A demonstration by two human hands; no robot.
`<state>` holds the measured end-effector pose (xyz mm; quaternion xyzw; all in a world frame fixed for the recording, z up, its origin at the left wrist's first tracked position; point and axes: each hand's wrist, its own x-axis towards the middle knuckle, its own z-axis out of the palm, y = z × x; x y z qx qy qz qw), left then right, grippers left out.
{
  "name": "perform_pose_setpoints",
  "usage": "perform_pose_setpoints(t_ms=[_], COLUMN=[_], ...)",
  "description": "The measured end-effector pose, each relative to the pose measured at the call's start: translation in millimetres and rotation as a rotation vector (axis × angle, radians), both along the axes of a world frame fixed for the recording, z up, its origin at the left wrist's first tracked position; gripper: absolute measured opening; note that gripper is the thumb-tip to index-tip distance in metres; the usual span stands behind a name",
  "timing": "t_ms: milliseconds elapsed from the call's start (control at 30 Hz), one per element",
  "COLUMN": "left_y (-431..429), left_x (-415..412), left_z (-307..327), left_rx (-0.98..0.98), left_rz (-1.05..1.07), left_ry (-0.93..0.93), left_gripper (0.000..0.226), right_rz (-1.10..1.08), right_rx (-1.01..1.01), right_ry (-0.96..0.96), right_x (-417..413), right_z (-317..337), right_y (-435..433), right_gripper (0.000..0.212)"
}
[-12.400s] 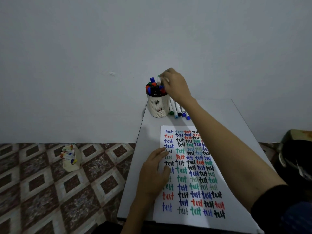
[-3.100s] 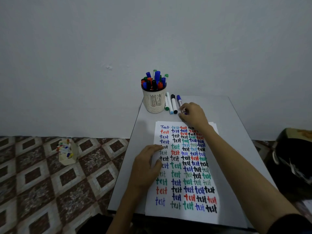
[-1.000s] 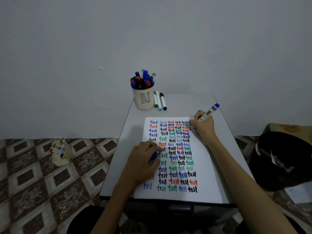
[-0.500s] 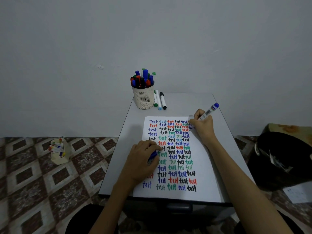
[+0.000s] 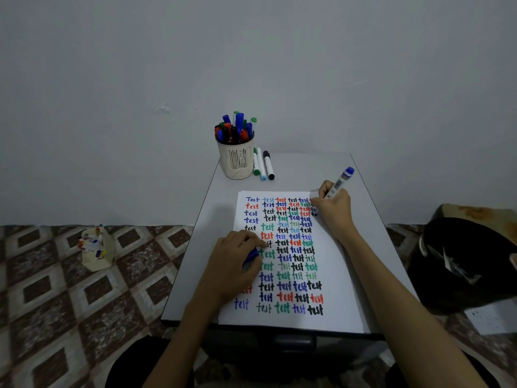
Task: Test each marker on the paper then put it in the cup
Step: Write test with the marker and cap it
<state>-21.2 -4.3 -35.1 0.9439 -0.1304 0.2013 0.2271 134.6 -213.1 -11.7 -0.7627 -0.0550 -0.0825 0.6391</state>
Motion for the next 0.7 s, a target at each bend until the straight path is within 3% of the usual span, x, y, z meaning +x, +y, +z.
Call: perform_pose_setpoints(t_ms=[700], left_y=[-0.3], left_x=[-1.0], left_z=[0.0], left_rx=[-0.006], left_rz=[-0.001], left_ry=[0.004], left_gripper=[0.032], right_rz=[-0.045], right_rx=[-0.03], right_ry=[0.001], right_x=[4.0], right_z=[-2.6], right_y=[-0.7], right_gripper=[0.038])
